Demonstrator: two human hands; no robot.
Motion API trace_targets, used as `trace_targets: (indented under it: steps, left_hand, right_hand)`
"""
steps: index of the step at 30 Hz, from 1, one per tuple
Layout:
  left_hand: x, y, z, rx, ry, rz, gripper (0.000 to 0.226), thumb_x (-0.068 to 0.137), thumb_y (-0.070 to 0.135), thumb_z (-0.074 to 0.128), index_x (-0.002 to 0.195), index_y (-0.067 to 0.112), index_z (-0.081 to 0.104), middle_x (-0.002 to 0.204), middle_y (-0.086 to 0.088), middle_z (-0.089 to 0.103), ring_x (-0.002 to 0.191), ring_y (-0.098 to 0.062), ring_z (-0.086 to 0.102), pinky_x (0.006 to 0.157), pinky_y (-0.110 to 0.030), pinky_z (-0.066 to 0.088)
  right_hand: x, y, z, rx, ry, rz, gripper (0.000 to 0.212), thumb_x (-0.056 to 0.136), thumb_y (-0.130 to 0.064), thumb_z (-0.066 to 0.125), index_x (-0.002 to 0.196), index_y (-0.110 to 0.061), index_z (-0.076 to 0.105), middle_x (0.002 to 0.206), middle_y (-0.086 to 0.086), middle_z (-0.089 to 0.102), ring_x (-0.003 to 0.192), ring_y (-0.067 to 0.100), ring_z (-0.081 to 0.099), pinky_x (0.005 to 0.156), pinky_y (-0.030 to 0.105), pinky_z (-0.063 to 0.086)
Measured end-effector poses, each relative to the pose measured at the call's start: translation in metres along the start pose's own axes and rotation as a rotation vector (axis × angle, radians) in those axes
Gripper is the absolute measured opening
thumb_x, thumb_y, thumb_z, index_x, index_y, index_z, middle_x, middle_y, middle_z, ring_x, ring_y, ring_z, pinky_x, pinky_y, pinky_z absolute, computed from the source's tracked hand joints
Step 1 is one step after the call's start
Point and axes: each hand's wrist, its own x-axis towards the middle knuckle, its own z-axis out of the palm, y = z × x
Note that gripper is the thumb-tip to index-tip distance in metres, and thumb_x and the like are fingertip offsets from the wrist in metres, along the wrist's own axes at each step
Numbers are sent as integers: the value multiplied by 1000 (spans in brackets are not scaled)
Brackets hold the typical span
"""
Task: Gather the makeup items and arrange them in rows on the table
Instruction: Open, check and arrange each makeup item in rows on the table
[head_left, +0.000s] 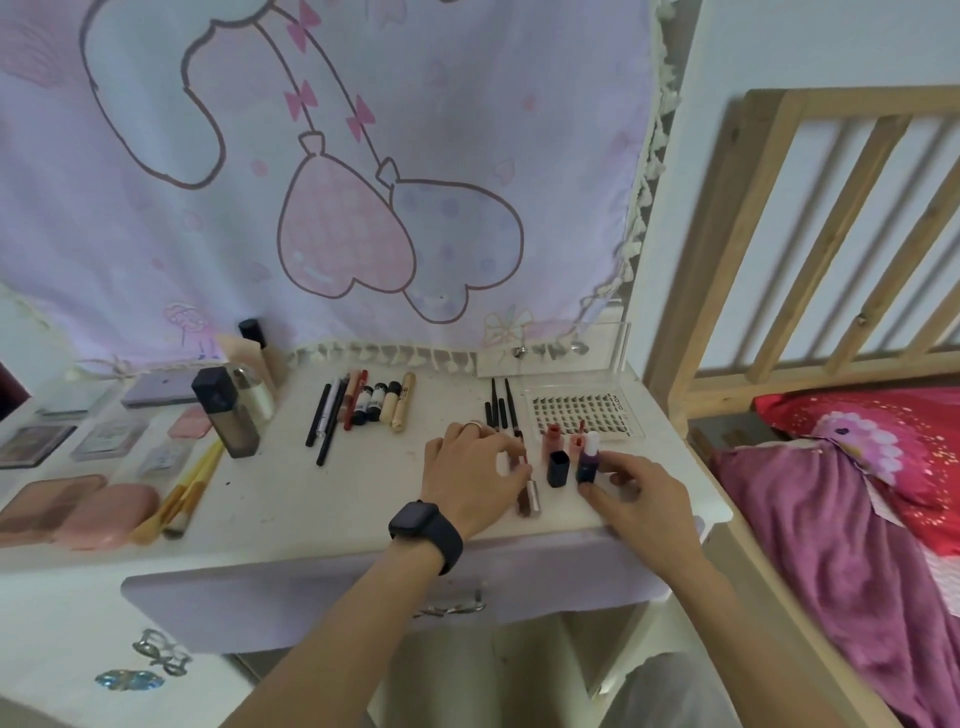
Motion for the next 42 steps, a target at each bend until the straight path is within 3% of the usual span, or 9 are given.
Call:
trace_targets:
  steps: [7, 11, 15, 23, 30, 34, 36, 39, 42]
  left_hand:
    - [-31, -84, -34, -2, 91, -181, 34, 94, 39, 56, 128, 39, 58, 130, 9, 58, 125, -14, 45, 104, -35, 37]
    - [-48, -127, -46, 192, 6, -232, 48, 99, 46, 46, 145, 33, 45, 153, 3, 42, 142, -19, 33, 118, -38, 26]
    - [-65, -146, -38, 268, -108, -178, 57, 103, 52, 21, 156, 33, 21, 166, 4, 15, 153, -16, 4, 123, -45, 3]
    - [-68, -148, -31, 277, -44, -157, 60, 100, 53, 14, 157, 34, 19, 166, 5, 14, 153, -16, 1, 122, -43, -5]
    - [-67, -152, -30, 249, -65, -135, 63, 99, 51, 12, 158, 30, 17, 166, 1, 15, 153, -18, 6, 123, -41, 0]
    - [-66, -154, -28, 245, -75, -134, 62, 100, 51, 13, 158, 30, 15, 166, 2, 12, 153, -17, 4, 122, -40, -3]
    - [-65, -154, -27, 244, -75, -135, 62, 101, 51, 13, 158, 30, 14, 167, 2, 10, 153, -17, 3, 121, -39, -4]
    - [-65, -155, -26, 236, -68, -131, 62, 100, 52, 12, 158, 31, 14, 167, 3, 10, 153, -16, 2, 121, -38, -6]
    - [-66, -155, -27, 233, -65, -130, 64, 98, 54, 11, 158, 31, 16, 166, 3, 11, 153, -16, 4, 121, -39, -4]
  right_hand:
    - [-49, -28, 23, 99, 189, -83, 36, 81, -12, 82, 103, -32, 61, 98, -16, 63, 98, -5, 58, 76, 10, 41]
    - [-55, -77, 58, 159, 28, -220, 38, 86, -17, 76, 111, -38, 56, 101, -19, 61, 98, -3, 58, 79, 8, 45]
    - [-24, -117, 100, 63, -122, -276, 36, 93, -23, 69, 126, -26, 57, 111, -17, 57, 96, -4, 55, 84, 22, 49]
    - [71, -164, 162, -166, -312, -1, 63, 99, -56, 47, 140, -8, 45, 128, 10, 61, 115, 29, 58, 90, 37, 44]
    - [97, -177, 178, -391, -364, 68, 52, 98, -50, 46, 122, -4, 53, 113, 16, 61, 103, 35, 59, 78, 36, 44]
    - [101, -179, 171, -512, -347, 59, 23, 93, -28, 51, 81, -8, 51, 82, 8, 55, 68, 22, 51, 58, 30, 36]
    - [101, -178, 166, -542, -345, 73, 22, 95, -25, 50, 81, -7, 51, 81, 8, 58, 66, 22, 50, 56, 30, 34]
    - [93, -170, 151, -213, -337, 181, 50, 102, -45, 45, 79, -3, 60, 77, 9, 70, 63, 23, 63, 63, 30, 45]
    - [69, -161, 132, 309, -323, 323, 26, 100, -29, 54, 98, -4, 63, 88, 11, 74, 52, 12, 69, 51, 26, 54]
